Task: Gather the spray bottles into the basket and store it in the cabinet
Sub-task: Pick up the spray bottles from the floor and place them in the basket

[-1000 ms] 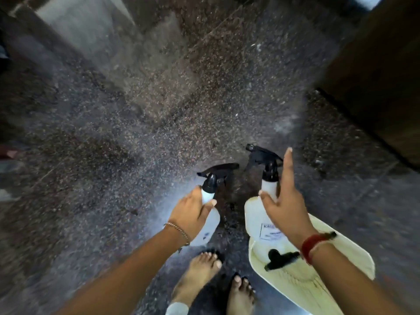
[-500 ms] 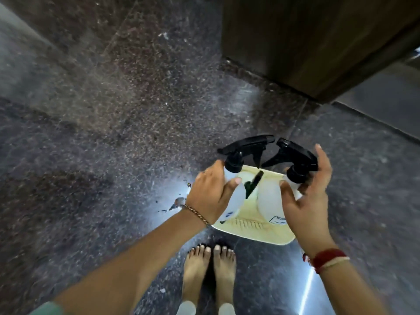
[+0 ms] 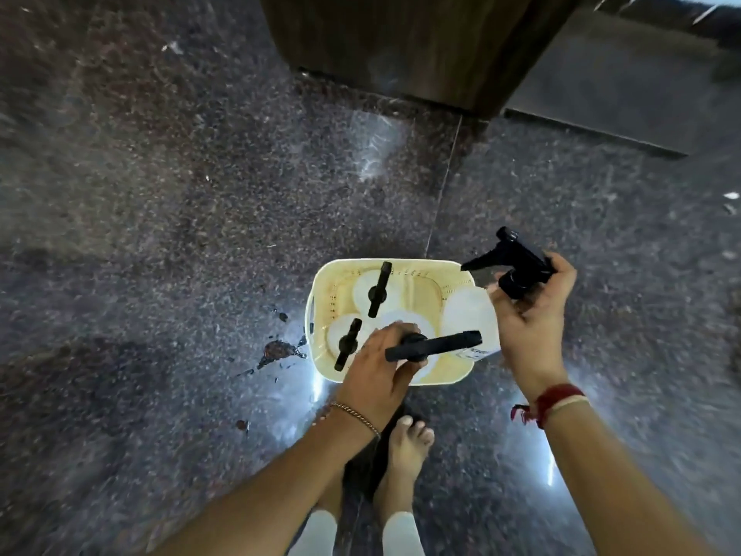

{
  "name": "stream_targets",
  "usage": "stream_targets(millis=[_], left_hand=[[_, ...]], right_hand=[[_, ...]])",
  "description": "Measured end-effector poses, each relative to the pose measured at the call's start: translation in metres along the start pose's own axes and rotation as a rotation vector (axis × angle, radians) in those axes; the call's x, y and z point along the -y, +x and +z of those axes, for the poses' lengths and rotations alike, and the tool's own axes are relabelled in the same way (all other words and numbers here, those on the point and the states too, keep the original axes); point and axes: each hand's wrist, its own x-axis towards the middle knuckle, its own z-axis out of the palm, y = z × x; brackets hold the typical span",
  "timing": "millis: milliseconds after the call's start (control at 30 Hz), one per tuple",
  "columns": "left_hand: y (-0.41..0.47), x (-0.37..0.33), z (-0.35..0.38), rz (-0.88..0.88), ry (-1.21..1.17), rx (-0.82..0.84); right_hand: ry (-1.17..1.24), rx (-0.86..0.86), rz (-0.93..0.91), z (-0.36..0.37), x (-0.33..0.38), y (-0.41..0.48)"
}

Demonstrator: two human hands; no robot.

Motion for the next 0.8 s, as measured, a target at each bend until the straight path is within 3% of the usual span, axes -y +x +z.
stream_targets(millis=[500, 800], left_hand=[[0.008, 0.039, 0.034, -0.307, 0.015, -0.037], [0.011, 0.051, 0.057, -0.450, 0.080, -0.183]], right_hand=[[-0.034, 0.087, 0.097, 0.032, -0.024, 0.021], [-0.369, 0.337, -0.023, 0.026, -0.043, 0.033]])
